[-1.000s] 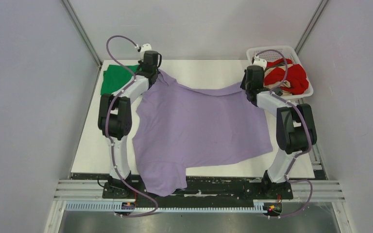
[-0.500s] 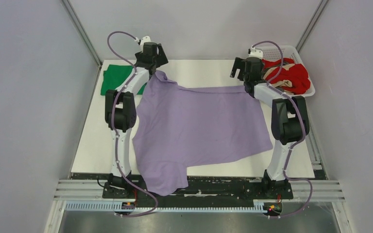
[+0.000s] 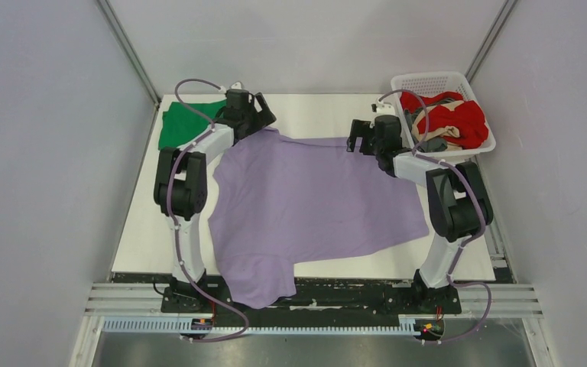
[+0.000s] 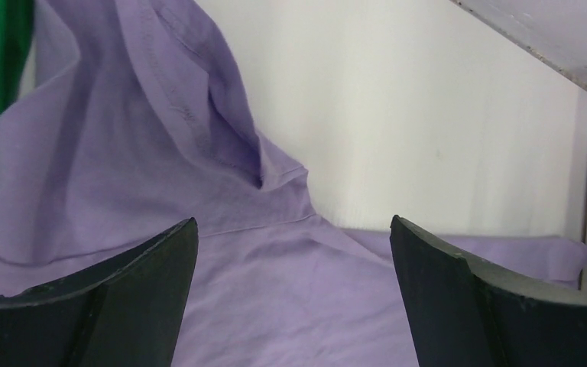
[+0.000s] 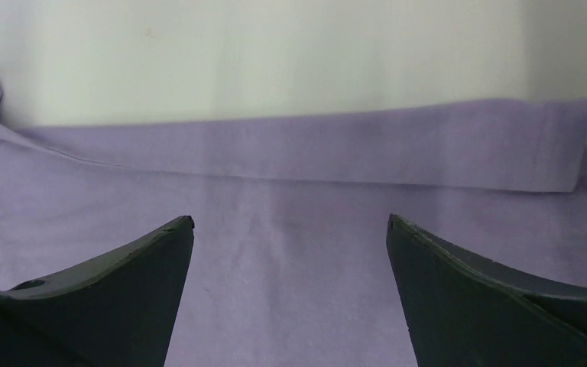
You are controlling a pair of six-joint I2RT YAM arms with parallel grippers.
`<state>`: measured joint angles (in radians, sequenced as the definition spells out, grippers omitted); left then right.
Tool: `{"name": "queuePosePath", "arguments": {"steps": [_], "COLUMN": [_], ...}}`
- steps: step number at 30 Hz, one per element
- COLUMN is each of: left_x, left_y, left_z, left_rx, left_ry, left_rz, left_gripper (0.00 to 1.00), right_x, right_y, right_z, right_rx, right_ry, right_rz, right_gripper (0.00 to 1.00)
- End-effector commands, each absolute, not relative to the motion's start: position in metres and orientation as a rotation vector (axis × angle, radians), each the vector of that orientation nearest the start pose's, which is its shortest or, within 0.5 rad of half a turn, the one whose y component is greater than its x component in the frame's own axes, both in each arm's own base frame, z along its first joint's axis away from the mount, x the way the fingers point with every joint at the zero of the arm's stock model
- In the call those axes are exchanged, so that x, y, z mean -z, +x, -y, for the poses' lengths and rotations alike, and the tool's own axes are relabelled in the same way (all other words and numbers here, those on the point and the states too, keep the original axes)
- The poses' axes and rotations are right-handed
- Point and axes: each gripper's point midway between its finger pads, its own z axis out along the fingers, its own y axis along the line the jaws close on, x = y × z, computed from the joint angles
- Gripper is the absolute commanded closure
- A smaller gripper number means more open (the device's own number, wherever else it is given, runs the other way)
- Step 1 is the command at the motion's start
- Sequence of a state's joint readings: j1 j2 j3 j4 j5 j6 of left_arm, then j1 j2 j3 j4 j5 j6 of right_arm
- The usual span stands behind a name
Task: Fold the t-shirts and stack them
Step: Flatten out the tshirt
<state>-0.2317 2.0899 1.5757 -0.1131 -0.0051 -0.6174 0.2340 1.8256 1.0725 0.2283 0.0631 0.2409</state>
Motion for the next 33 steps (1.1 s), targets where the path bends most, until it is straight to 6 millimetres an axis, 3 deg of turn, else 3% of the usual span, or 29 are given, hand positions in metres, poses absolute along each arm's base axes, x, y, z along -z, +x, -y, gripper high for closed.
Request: {"name": "queuePosePath", "arguments": {"steps": [1,12,19,22,27,30,33], "left_x": [-0.109,-0.087,-0.120,-0.126,-0.155,-0.176,-0.193], "left_y": [0.580,0.625,0.671,0.695,0.727,0.727,0.713], "left_z": [0.174,0.186,0.190,0.189,0.179,0.177,0.177], "left_rx": [0.589,0.622,0.636,0.640,0.621,0.603,0.583], "left_ry": [-0.452,-0.464,-0.452,-0.438,-0.445,-0.413,-0.366], "left_rz": [-2.113,-2.088,-1.929,-1.872,-1.744,-1.710,-1.725], "left_gripper": [0.00,0.00,0.00,0.00,0.00,0.00,0.00], "right_x": [-0.086,-0.056,-0.056,-0.072,-0.106,-0.127,-0.147], "right_y": [0.502,0.519,0.565,0.596,0.649,0.665,0.663], "right_z": [-0.129,-0.127,-0.113,-0.110,-0.115,-0.116,-0.113], "right_rx": [-0.323,-0.311,-0.250,-0.253,-0.240,-0.209,-0.169], "right_ry": [0.068,0.126,0.219,0.242,0.173,0.129,0.081], "right_rz": [-2.055,-2.094,-1.987,-1.876,-1.725,-1.688,-1.673], "right_gripper": [0.02,0.02,0.02,0.02,0.02,0.02,0.02]}}
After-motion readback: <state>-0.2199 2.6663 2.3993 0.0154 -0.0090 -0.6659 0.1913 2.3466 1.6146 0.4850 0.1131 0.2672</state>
